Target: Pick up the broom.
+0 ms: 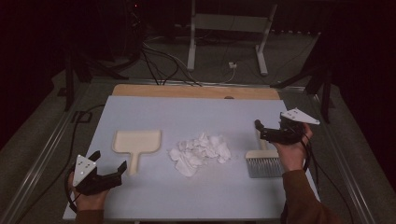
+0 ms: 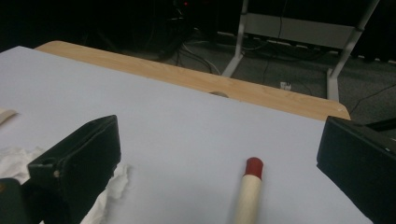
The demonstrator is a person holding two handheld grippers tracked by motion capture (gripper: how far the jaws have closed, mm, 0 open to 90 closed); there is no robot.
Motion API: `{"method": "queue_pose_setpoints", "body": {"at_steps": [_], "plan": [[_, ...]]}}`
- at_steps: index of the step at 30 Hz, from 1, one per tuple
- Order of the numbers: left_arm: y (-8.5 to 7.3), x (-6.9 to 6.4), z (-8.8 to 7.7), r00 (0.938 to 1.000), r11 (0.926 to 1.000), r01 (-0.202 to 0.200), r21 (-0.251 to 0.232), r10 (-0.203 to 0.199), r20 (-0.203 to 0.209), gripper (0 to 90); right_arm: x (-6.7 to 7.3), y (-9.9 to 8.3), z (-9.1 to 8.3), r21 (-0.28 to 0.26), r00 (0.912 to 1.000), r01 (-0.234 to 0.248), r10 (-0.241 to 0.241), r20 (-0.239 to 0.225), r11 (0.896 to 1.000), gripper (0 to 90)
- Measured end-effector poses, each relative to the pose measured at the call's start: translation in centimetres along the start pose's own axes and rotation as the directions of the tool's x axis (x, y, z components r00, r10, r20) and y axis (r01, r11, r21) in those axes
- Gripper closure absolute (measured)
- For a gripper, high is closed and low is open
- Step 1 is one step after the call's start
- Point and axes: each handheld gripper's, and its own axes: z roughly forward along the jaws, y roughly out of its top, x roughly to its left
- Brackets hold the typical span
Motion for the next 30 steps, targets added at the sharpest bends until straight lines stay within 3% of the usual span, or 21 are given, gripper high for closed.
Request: {"method": "queue_pose_setpoints", "body": {"at_steps": [30], "plan": [[0.0, 0.0, 0.0, 1.0000, 1.0000, -0.003, 0.000, 0.003, -0.002, 0.7, -2.7, 0.9, 4.1, 0.101, 0.9977, -0.057, 0.053, 0.043, 0.993, 0.0]]}}
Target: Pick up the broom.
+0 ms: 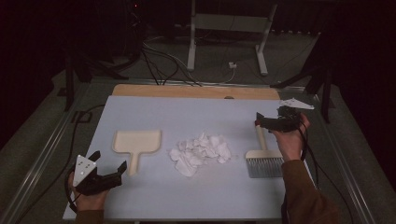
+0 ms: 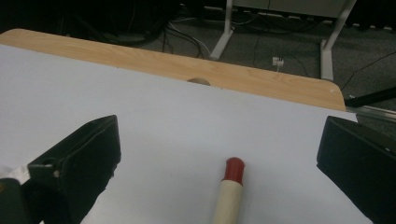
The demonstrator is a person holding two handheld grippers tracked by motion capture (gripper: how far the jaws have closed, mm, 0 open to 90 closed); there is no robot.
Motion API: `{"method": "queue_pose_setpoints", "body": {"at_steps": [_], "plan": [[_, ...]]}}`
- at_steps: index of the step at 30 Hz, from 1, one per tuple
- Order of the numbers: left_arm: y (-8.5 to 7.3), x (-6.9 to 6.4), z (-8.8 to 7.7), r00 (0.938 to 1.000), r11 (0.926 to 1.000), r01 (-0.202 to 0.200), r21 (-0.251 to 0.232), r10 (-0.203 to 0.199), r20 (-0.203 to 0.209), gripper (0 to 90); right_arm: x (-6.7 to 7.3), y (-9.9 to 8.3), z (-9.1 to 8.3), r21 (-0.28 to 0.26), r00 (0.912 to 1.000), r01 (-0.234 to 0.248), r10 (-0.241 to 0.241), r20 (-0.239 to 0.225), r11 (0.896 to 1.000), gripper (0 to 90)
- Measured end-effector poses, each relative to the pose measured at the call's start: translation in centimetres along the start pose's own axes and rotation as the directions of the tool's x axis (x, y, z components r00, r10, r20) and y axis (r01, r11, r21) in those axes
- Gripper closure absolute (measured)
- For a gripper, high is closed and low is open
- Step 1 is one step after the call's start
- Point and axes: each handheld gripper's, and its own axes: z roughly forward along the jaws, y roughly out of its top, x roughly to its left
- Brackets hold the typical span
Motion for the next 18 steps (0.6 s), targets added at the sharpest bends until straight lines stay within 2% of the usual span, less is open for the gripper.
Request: {"method": "queue_pose_setpoints", "body": {"at_steps": [18], "plan": [[0.0, 0.0, 0.0, 1.0000, 1.0000, 0.004, 0.001, -0.004, 0.000, 0.7, -0.7, 0.1, 2.8, 0.070, 0.9995, -0.029, 0.028, 0.016, 0.997, 0.0]]}}
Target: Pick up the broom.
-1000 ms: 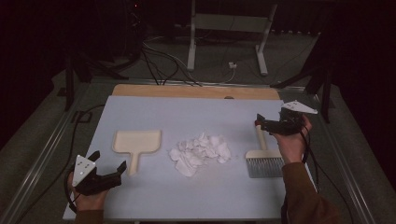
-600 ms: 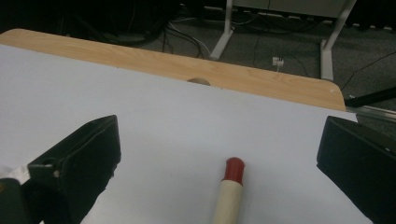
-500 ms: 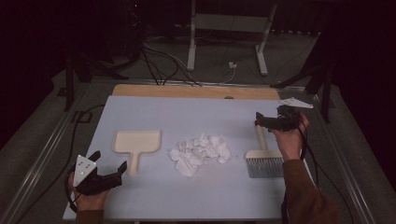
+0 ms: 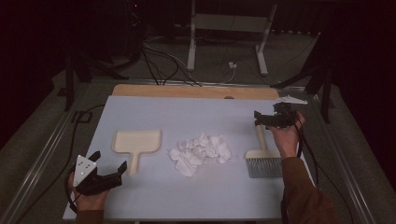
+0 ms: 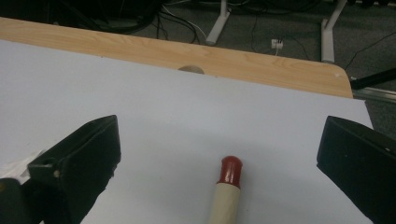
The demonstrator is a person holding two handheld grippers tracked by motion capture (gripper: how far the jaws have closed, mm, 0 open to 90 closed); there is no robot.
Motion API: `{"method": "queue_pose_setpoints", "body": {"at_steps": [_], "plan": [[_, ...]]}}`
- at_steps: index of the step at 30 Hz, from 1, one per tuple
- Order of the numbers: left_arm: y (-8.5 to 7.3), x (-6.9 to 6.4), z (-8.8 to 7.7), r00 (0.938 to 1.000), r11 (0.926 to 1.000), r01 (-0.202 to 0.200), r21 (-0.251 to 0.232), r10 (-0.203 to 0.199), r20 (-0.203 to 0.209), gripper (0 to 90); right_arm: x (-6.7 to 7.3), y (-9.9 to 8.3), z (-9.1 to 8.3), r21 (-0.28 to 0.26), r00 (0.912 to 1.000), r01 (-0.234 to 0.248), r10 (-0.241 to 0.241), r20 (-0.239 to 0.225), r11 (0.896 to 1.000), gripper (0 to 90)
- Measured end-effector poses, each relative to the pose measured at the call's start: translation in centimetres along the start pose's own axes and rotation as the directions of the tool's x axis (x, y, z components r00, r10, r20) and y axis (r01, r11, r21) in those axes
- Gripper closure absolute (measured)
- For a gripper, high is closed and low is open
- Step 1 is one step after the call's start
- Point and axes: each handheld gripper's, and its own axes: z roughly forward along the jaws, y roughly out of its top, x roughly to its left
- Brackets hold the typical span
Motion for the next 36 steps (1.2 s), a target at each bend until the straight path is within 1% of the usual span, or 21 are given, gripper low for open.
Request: {"method": "queue_pose_setpoints", "body": {"at_steps": [11, 20, 30, 36], "plan": [[0.0, 0.0, 0.0, 1.0000, 1.0000, -0.002, 0.001, 0.002, 0.000, 0.7, -0.5, -0.3, 1.4, 0.035, 0.9998, -0.019, 0.019, 0.009, 0.999, 0.0], [0.0, 0.0, 0.0, 1.0000, 1.0000, -0.001, 0.000, 0.001, -0.001, 0.7, -0.8, -0.6, 2.1, 0.057, 0.9995, -0.030, 0.029, 0.015, 0.998, 0.0], [0.0, 0.0, -0.1, 1.0000, 1.0000, 0.000, -0.003, 0.000, -0.001, 0.7, -1.4, -1.1, 3.1, 0.096, 0.9983, -0.052, 0.050, 0.028, 0.994, 0.0], [0.0, 0.0, -0.2, 1.0000, 1.0000, 0.003, -0.005, -0.003, -0.001, 0.7, -1.6, -1.5, 3.7, 0.119, 0.9973, -0.071, 0.068, 0.028, 0.990, 0.0]]}}
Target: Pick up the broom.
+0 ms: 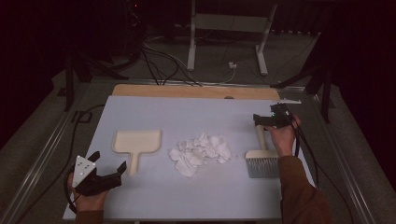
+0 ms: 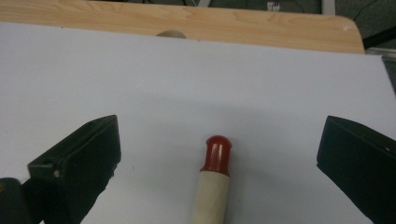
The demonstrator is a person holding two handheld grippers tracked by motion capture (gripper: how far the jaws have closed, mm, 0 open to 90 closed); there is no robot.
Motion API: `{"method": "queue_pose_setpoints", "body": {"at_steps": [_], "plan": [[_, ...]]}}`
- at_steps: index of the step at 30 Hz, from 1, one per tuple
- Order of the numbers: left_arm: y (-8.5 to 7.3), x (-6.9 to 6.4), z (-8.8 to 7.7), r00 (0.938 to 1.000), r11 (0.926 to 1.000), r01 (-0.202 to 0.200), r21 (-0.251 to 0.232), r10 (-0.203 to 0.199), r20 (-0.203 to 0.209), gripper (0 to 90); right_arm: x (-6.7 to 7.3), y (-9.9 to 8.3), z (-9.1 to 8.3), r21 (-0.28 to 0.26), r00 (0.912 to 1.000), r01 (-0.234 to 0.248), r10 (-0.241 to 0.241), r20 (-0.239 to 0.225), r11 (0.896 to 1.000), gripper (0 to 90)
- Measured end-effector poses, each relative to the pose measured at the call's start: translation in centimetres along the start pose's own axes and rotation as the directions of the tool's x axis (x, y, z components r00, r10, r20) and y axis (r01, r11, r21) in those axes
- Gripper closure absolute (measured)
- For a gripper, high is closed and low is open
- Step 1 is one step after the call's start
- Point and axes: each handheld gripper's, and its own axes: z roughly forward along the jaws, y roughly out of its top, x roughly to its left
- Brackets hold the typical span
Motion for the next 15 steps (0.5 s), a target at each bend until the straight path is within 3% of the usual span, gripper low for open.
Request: {"method": "queue_pose_setpoints", "body": {"at_steps": [15], "plan": [[0.0, 0.1, -0.2, 1.0000, 0.9999, 0.007, -0.008, -0.007, 0.001, 0.7, 0.1, -0.7, 2.2, 0.106, 0.9993, -0.031, 0.033, -0.016, 0.994, 7.1]]}}
